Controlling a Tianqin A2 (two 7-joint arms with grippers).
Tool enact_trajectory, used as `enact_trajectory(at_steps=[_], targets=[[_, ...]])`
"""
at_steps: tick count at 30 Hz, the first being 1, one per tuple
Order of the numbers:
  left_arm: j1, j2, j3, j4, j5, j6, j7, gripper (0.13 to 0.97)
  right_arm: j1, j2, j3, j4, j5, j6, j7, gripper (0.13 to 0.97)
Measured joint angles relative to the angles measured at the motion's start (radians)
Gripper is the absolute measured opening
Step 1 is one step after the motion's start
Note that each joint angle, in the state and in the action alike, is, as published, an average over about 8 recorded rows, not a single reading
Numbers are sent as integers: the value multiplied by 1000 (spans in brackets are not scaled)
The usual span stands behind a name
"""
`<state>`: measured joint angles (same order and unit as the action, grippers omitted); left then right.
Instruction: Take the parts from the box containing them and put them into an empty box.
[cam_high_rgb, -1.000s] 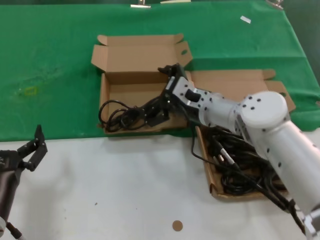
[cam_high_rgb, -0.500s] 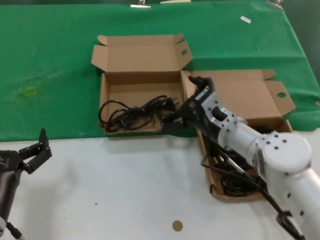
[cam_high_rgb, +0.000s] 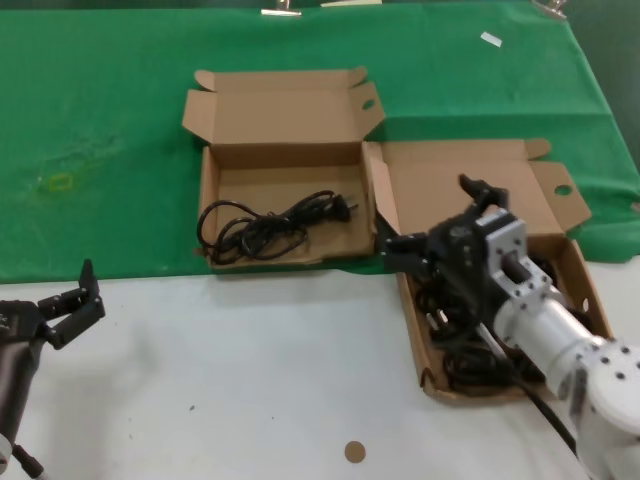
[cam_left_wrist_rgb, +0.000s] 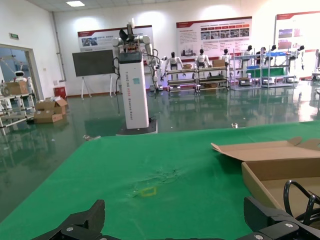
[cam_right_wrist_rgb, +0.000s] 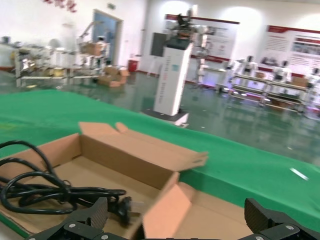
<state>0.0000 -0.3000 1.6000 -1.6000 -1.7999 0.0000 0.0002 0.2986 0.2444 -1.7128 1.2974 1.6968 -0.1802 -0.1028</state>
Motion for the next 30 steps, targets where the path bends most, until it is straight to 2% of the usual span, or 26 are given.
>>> enact_trajectory(at_steps=[13, 30], targets=[[0, 0, 0, 0, 0, 0, 0, 966, -228, 43, 86, 231, 79, 138, 79, 966], [0, 0, 0, 0, 0, 0, 0, 966, -250, 47, 95, 254, 87, 151, 86, 966]])
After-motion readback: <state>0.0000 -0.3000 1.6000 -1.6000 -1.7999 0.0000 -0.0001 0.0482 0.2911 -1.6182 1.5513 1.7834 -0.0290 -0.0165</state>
